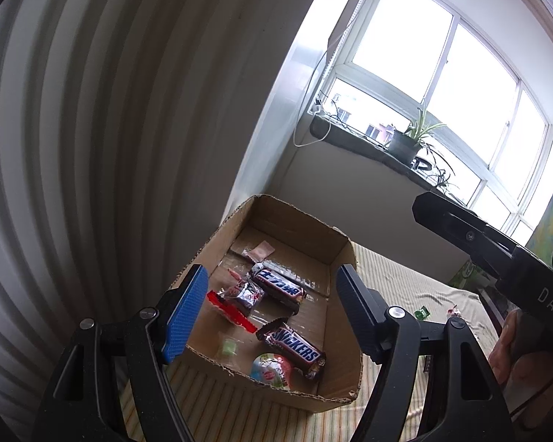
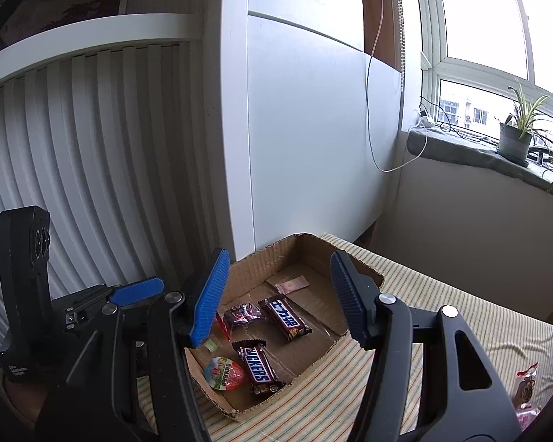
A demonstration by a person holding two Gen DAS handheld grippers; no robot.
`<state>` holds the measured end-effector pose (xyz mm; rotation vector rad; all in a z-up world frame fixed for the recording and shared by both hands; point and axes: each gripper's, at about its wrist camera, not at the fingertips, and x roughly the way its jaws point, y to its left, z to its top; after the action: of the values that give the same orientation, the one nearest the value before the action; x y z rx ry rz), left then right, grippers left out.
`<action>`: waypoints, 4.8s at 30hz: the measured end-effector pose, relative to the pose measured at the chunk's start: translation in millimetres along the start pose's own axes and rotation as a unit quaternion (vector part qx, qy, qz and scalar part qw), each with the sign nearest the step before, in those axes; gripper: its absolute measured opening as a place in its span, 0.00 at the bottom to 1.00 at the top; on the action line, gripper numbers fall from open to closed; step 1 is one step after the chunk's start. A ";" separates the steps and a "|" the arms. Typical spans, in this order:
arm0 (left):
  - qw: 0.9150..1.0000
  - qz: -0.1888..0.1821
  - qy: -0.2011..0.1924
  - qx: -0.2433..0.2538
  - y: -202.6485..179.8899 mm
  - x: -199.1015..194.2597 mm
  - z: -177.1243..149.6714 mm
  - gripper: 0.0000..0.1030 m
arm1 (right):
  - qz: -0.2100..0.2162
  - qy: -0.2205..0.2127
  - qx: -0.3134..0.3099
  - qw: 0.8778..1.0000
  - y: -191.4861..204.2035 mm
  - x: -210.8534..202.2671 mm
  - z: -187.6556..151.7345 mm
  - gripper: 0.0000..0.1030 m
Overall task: Organize snacks
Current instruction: 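Carry both candies to the cardboard box and open both tools, then grasp the red-topped nut bag with the right tool while the left tool grasps the black candy packet, then carry both snacks over the cardboard box and open both tools to drop them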
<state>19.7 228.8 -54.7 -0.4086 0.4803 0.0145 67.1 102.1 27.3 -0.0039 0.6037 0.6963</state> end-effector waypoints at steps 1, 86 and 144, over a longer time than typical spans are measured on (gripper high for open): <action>1.000 0.001 -0.001 0.002 -1.7 -1.4 0.0 0.70 | 0.000 -0.001 0.003 1.000 -1.6 -2.5 -1.5 0.58; 0.954 -0.113 0.213 0.180 -230.4 117.1 -135.2 0.31 | -0.174 0.210 0.164 0.948 -333.3 -57.0 -164.4 0.31; 0.999 -0.007 -0.023 0.046 -27.3 -18.5 2.4 0.31 | -0.028 0.063 0.028 0.997 -35.9 2.2 11.9 0.31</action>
<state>7.3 206.2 -34.0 -0.3209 0.4310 -0.0111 96.2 78.0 29.1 -0.0131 0.7415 0.6275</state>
